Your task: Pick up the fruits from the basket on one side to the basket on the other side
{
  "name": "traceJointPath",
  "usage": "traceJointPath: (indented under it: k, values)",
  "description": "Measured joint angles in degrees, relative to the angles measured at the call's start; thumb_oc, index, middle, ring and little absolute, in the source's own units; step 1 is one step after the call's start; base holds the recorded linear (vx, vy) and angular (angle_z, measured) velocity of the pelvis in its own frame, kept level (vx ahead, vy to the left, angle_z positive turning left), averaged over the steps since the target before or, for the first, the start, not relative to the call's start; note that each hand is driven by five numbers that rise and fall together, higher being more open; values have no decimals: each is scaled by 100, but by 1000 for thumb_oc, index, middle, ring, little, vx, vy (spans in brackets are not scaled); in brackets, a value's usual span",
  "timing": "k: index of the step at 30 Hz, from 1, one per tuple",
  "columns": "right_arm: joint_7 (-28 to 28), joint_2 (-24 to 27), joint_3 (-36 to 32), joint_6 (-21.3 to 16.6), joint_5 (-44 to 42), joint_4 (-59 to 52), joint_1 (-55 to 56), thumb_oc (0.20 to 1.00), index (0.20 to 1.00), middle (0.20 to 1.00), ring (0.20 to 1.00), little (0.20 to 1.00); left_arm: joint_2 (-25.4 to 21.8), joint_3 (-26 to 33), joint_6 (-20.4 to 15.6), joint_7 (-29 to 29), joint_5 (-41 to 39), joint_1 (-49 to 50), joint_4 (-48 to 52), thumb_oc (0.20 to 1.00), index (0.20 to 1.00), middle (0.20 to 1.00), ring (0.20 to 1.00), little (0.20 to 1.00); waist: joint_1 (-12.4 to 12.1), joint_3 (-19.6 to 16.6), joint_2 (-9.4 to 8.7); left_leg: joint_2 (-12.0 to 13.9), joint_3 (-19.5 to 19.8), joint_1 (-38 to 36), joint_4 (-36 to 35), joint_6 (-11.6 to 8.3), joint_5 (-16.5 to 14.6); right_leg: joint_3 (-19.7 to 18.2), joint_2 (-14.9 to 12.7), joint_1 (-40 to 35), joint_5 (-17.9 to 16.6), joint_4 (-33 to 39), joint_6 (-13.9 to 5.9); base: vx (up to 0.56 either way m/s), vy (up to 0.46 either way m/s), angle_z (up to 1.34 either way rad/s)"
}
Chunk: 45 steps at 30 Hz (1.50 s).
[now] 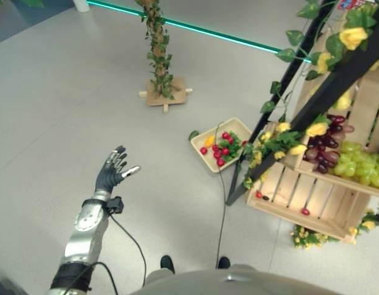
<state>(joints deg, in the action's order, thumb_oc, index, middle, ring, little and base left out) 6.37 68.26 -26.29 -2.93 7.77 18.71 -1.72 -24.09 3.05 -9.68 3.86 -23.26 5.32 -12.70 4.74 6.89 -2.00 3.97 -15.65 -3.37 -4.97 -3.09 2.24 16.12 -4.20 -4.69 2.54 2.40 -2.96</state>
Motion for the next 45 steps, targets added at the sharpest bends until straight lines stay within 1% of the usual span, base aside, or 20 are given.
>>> traceJointPath:
  k: [1, 3, 4, 5, 7, 8, 9, 10, 11, 13, 14, 15, 17, 20, 21, 25, 35, 39, 42, 45]
  values:
    - [-1, -167, 2, -54, -214, -98, 102, 1000, 1000, 1000, 1000, 1000, 10, 2, -1, -4, 0, 6, 0, 1000, 1000, 1000, 1000, 1000, 18, 5, 13, -6, -1, 6, -1, 0, 0, -1, -1, 3, 1, -1, -1, 0, 0, 0]
    - [-149, -1166, -117, -260, -980, -316, 168, 1000, 1000, 1000, 1000, 1000, 20, 25, -10, -25, 0, 16, 3, 1000, 1000, 1000, 1000, 1000, 27, -7, 10, -16, 3, 4, 0, 1, 0, -1, -9, -9, 1, -19, -3, 0, 0, 0]
    - [-233, -1865, -208, -327, -1301, -511, 258, 1000, 1000, 1000, 1000, 1000, 69, 54, -17, -48, 0, -12, 3, 1000, 1000, 1000, 1000, 1000, 63, -18, -17, -11, 0, 8, 0, 0, -2, 3, 3, 6, 1, -21, -2, 0, 0, 0]
    - [-219, -1995, -168, -341, -1443, -603, 395, 1000, 1000, 1000, 1000, 1000, 86, 48, -20, -51, 1, -28, 3, 1000, 1000, 1000, 1000, 1000, 57, 0, 18, -22, 0, 19, 0, 0, -1, 6, -2, 13, -3, -20, -2, 0, 0, 0]
    - [-231, -2478, -153, -561, -2015, -752, 500, 1000, 1000, 1000, 1000, 1000, 85, 99, -77, -106, 1, 11, 6, 1000, 1000, 1000, 1000, 1000, 81, 14, 101, -36, -2, 19, 0, 3, -1, 2, -19, 16, -11, -21, -16, 0, 0, 0]
    - [-211, -3152, -141, -715, -2522, -1005, 611, 1000, 1000, 1000, 1000, 1000, 88, 131, -123, -153, 1, 2, 34, 1000, 1000, 1000, 1000, 1000, 89, 1, 104, -29, 2, 0, -1, 2, -2, 9, -1, -7, -11, -19, -14, 0, 0, 0]
    - [-164, -3409, -96, -742, -2705, -1291, 748, 1000, 1000, 1000, 1000, 1000, 99, 134, -139, -166, 1, -9, 35, 1000, 1000, 1000, 1000, 1000, 81, 2, 119, -25, 1, 8, -1, 2, -1, 10, 4, 0, -9, -14, -12, 0, 0, 0]
    - [-122, -3479, 30, -832, -2847, -1410, 818, 1000, 1000, 1000, 1000, 1000, 118, 143, -154, -179, 2, -3, 33, 1000, 1000, 1000, 1000, 1000, 86, 7, 145, -14, 0, 13, -1, 2, -1, 10, 3, 3, -9, -8, -11, 0, 0, 0]
    - [-59, -3869, 178, -960, -3180, -1549, 852, 1000, 1000, 1000, 1000, 1000, 195, 171, -203, -227, 2, 28, 36, 1000, 1000, 1000, 1000, 1000, 84, 3, 182, -17, 7, 6, -2, 2, -1, 14, -7, -7, -9, -9, -11, 0, 0, 0]
    - [-12, -4567, 330, -1055, -3409, -2240, 1059, 1000, 1000, 1000, 1000, 1000, 308, 250, -255, -280, 2, 111, 34, 1000, 1000, 1000, 1000, 1000, 103, -13, 193, -17, 4, 12, -2, 1, -1, 15, 12, 0, -8, -5, -10, 0, 0, 0]
    - [59, -4552, 480, -1070, -3426, -2307, 1132, 1000, 1000, 1000, 1000, 1000, 323, 247, -255, -297, 3, 112, 35, 1000, 1000, 1000, 1000, 1000, 101, -10, 224, -13, 6, 17, -2, 1, -1, 15, 4, 3, -8, -4, -10, -33, 20, 1]
    - [105, -4726, 600, -1225, -3578, -2328, 1203, 1000, 1000, 1000, 1000, 1000, 325, 263, -322, -367, 3, 133, 37, 1000, 1000, 1000, 1000, 1000, 101, -15, 218, -18, 8, 5, -2, 1, -1, 19, -9, -3, -8, -11, -10, -18, 9, 4]
    - [166, -4914, 732, -1342, -3802, -2370, 1259, 1000, 1000, 1000, 1000, 1000, 317, 270, -357, -452, 4, 155, 36, 1000, 1000, 1000, 1000, 1000, 103, -60, 189, -23, 6, 9, -1, 1, -1, 18, -12, 3, -6, -18, -12, 0, 0, 0]
    - [248, -5010, 836, -1370, -4090, -2495, 1446, 1000, 1000, 1000, 1000, 1000, 316, 281, -430, -578, 5, 265, 39, 1000, 1000, 1000, 1000, 1000, 137, -87, 165, -27, 7, 11, -3, 1, -1, 22, -17, 2, -2, -27, -17, -47, 25, 0]
    - [326, -5017, 907, -1400, -4229, -2574, 1543, 1000, 1000, 1000, 1000, 1000, 316, 280, -469, -639, 9, 324, 40, 1000, 1000, 1000, 1000, 1000, 222, -98, 160, -20, 5, 9, -3, 1, 0, 20, -15, 31, -2, -45, -17, 0, 0, 0]
    - [478, -4940, 1053, -1463, -4283, -2700, 1886, 1000, 1000, 1000, 1000, 1000, 316, 282, -537, -779, 15, 378, 40, 1000, 1000, 1000, 1000, 1000, 243, -129, 163, -14, -7, 5, -3, 0, 0, 14, -16, 32, -1, -66, -18, -20, 11, -3]
    - [437, -4898, 1119, -1472, -4152, -2729, 1993, 1000, 1000, 1000, 1000, 1000, 316, 328, -734, -965, 17, 421, 40, 1000, 1000, 1000, 1000, 1000, 236, -228, 210, -27, -26, 4, -3, 2, 1, -9, -60, 100, 5, -155, -24, -16, 19, -2]
    - [349, -4898, 1136, -1482, -4020, -2725, 1950, 1000, 1000, 1000, 1000, 1000, 316, 377, -758, -1009, 18, 463, 40, 1000, 1000, 1000, 1000, 1000, 221, -247, 245, -45, -110, 0, -2, 9, 3, -50, -115, 308, 130, -522, -36, -45, 44, -11]
    - [338, -4878, 1220, -1484, -3917, -2727, 1833, 1000, 1000, 1000, 1000, 1000, 313, 500, -764, -1028, 18, 478, 40, 1000, 1000, 1000, 1000, 1000, 226, -218, 276, -51, -165, 10, -1, 38, 12, -114, -197, 568, 317, -1017, -64, -53, 2, -13]
    - [292, -4843, 1254, -1535, -3757, -2723, 1771, 1000, 1000, 1000, 1000, 1000, 310, 486, -827, -1048, 17, 417, 24, 1000, 1000, 1000, 1000, 1000, 251, -163, 330, -106, -67, 95, 71, 72, -11, -497, -242, 732, 559, -1493, -119, -69, -91, 21]
